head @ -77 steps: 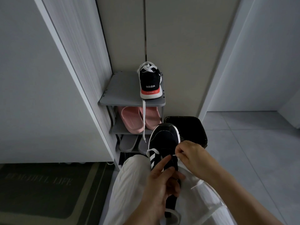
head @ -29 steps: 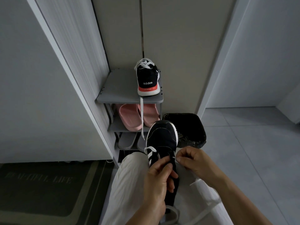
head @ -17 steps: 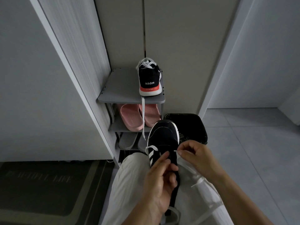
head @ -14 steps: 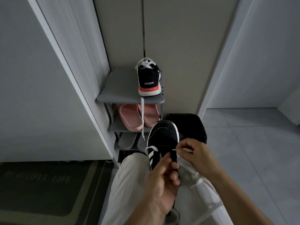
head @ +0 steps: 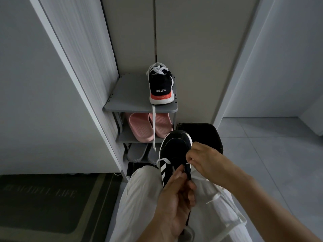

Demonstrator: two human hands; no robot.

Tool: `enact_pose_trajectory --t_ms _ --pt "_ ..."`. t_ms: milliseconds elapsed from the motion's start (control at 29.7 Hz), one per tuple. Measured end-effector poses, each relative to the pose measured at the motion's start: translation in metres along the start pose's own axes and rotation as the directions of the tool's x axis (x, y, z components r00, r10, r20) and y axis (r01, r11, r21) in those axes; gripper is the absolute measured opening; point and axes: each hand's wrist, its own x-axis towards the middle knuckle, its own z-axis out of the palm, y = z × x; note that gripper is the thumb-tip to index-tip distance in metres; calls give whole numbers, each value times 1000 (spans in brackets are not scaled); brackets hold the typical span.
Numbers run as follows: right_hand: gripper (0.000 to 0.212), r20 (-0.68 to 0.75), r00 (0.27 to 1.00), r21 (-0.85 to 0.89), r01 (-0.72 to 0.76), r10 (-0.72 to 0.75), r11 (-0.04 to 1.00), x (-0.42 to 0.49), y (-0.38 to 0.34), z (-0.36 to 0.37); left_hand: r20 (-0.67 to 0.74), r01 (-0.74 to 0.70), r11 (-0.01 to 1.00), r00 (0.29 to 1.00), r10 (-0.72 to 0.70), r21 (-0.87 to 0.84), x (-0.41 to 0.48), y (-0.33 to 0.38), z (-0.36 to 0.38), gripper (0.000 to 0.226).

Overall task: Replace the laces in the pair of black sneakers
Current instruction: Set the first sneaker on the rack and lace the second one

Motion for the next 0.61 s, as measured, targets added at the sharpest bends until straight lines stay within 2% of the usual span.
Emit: enact_pose_trajectory --t_ms 101,134,168,235,370,471,538,605 --pt "19 67 998 47 -20 17 999 2 -1 5 -17 -6 998 1000 8 68 0 1 -3 45" --pt "14 45 999 70 -34 30 997 1 -3 6 -17 -6 996 1000 7 87 1 1 -4 43" --pt "7 32 997 181 -81 77 980 2 -4 5 -21 -4 995 1000 6 103 0 1 -4 41" --pt "13 6 970 373 -229 245 899 3 -3 6 -28 -11 993 1000 15 121 0 1 -3 36" --pt "12 1 878 615 -378 479 692 -4 -11 20 -33 -31 993 999 35 110 -1 2 3 27" --pt "20 23 819 723 -410 574 556 -8 -17 30 -32 -29 993 999 33 111 1 0 4 27" --pt "23 32 780 787 -405 625 466 -9 -20 37 -19 -18 999 1000 19 48 0 0 5 28" --pt "26 20 773 817 -378 634 436 -9 -23 37 7 -17 999 1000 17 -28 0 0 7 34"
